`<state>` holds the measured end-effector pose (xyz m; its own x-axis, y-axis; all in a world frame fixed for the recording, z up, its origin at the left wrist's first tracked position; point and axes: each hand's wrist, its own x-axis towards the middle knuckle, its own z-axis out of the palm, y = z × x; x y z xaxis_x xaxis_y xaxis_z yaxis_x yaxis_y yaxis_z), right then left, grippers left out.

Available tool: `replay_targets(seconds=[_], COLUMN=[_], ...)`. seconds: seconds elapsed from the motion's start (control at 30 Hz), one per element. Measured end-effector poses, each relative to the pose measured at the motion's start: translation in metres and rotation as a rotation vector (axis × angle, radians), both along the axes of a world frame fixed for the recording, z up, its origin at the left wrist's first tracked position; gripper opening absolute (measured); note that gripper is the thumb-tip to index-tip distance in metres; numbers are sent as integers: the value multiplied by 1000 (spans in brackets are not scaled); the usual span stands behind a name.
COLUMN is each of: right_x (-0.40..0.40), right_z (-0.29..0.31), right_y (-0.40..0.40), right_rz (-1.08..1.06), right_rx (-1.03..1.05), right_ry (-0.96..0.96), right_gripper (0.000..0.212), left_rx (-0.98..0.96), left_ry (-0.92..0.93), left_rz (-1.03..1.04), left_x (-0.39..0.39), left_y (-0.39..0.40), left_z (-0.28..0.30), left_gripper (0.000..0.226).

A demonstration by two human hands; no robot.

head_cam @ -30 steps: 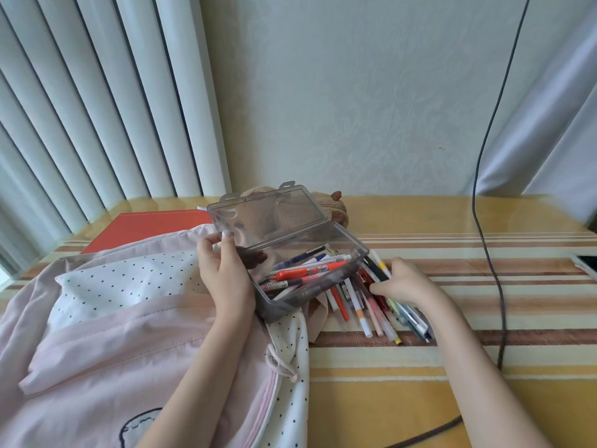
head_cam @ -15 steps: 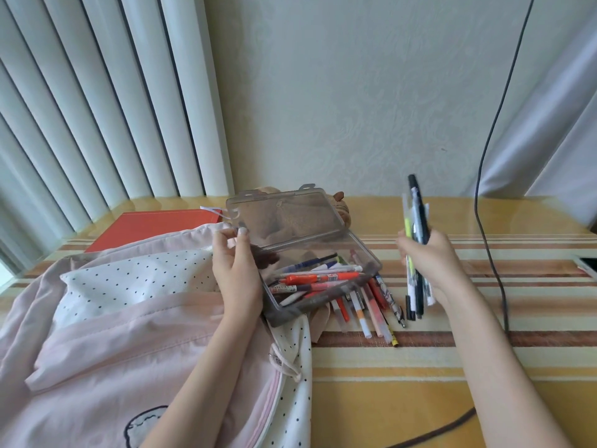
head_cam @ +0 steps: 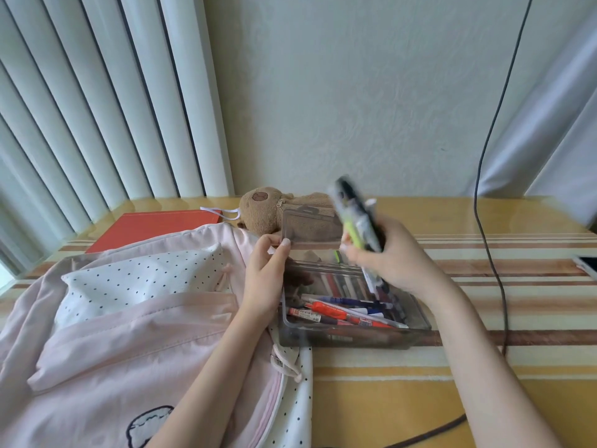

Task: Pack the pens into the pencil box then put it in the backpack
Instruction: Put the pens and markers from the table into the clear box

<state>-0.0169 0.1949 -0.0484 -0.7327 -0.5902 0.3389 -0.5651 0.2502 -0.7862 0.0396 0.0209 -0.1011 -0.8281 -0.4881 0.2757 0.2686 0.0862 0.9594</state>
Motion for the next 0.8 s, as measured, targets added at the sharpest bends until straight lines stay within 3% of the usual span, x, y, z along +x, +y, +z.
replay_targets(seconds=[0.1,0.2,0.4,0.53,0.7,0.8], right_x=[4,6,7,8,12,8], right_z=[-2,-2,5,8,-2,1], right_y=[-3,-4,4,4,-10,-5], right_rz=[60,70,132,165,208,112], right_rx=[427,543,518,384,543,424], right_ry=[42,72,-114,-124,-60,-113], right_gripper=[17,16,38,23,18,18], left_rx=[11,25,-6,-10,-6,24], left_ry=[-39,-78,-96,-90,-101,-122], left_rz=[-13,-5,39,52,37,46], left_x=[-2,-4,-7,-8,-10,-10], left_y=[-4,-8,-8,-9,-11,-13], left_z=[-3,-8,-8,-10,-14,-16], left_gripper=[12,12,16,16,16,16])
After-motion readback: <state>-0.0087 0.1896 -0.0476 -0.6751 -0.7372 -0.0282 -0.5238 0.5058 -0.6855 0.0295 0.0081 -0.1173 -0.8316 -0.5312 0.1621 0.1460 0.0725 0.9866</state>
